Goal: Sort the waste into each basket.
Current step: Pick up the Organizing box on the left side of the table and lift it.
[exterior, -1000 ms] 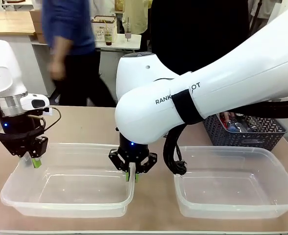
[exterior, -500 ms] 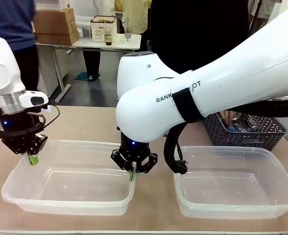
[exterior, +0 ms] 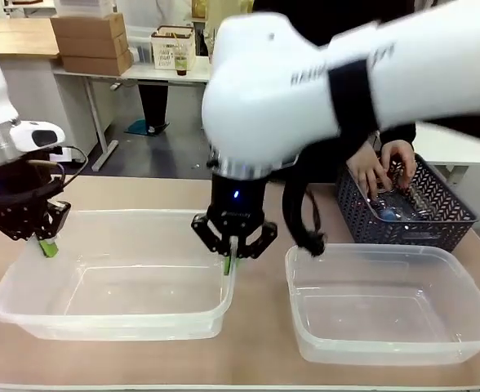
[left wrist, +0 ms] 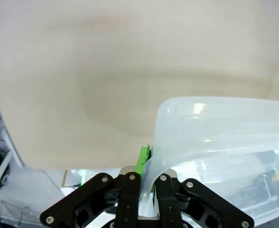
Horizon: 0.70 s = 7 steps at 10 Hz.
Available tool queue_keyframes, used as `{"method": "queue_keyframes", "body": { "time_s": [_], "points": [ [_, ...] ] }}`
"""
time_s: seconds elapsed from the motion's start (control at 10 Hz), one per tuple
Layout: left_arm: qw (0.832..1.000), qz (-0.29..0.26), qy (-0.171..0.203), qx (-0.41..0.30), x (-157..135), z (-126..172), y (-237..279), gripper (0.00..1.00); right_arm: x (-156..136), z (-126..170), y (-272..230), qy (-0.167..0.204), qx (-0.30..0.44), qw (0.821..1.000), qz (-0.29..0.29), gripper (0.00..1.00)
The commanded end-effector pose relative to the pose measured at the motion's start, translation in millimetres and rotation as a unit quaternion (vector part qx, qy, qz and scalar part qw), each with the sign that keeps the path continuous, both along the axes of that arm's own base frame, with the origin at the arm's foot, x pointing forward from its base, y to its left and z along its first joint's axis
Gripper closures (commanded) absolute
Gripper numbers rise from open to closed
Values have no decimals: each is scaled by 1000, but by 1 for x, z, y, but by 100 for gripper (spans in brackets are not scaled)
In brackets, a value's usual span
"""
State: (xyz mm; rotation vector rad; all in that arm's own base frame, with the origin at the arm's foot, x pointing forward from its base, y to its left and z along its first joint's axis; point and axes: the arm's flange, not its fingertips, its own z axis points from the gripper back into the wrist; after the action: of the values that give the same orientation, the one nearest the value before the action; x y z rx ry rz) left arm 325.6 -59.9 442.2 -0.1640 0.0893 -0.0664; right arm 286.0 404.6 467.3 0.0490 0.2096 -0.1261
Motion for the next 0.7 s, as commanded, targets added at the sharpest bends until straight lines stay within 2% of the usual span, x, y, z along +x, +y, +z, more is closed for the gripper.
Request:
{"method": "queue_keyframes", "body": {
  "time_s": [0.0,0.1,0.2,0.3,0.5,0.6],
  "points": [
    [998,40,-41,14,1,33,8,100,1,44,-58,67,-50,995,45,100],
    [997,24,-77,-11,4,62,-5,100,0,59,-73,88,-50,993,61,100],
    [1000,6,-11,-19,-8,21,-9,98,-7,50,-76,99,-20,990,96,100],
    [1000,6,-11,-19,-8,21,-9,98,-3,50,-30,38,-2,999,33,100],
    [1000,6,-11,-19,-8,21,-9,98,-3,50,-30,38,-2,999,33,100],
    [1000,6,-11,-19,-8,21,-9,98,-1,55,-35,44,7,998,50,96]
  ]
}}
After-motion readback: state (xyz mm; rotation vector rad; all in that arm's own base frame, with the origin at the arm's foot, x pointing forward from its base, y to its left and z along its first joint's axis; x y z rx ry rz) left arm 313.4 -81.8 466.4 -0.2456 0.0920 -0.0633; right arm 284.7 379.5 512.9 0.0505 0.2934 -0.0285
